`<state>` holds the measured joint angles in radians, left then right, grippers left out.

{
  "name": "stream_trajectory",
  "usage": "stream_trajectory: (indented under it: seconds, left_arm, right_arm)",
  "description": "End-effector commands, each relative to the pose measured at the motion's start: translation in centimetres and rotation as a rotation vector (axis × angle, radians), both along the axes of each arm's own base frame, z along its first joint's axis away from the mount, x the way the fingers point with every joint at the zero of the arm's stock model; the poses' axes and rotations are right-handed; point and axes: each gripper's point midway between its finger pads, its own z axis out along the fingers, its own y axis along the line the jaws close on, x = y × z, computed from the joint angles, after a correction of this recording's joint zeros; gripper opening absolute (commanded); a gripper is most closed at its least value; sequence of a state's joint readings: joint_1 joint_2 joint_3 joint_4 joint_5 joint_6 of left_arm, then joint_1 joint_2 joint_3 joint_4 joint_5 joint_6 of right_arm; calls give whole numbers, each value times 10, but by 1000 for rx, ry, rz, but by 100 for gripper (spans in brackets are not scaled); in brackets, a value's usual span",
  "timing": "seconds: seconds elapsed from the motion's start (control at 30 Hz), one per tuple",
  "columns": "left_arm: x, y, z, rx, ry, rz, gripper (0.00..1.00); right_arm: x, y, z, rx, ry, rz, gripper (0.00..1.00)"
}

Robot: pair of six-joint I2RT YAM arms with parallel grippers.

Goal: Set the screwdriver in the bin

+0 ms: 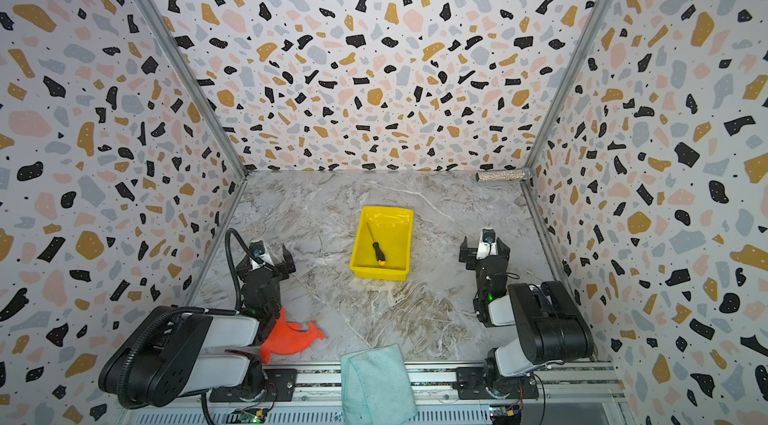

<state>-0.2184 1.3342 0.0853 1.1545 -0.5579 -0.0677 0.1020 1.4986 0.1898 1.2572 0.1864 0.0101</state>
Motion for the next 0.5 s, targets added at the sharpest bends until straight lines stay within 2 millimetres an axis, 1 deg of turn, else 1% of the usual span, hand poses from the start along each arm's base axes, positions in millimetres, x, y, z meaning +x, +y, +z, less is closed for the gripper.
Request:
stream_trajectory:
  seconds: [0.0,0.47]
  left_arm:
    - [4,0,21,-29,-90,3,100]
    - [4,0,21,-29,-90,2,100]
  right_arm:
    - [1,1,8,8,-31,3,99]
    - [1,1,8,8,-28,6,99]
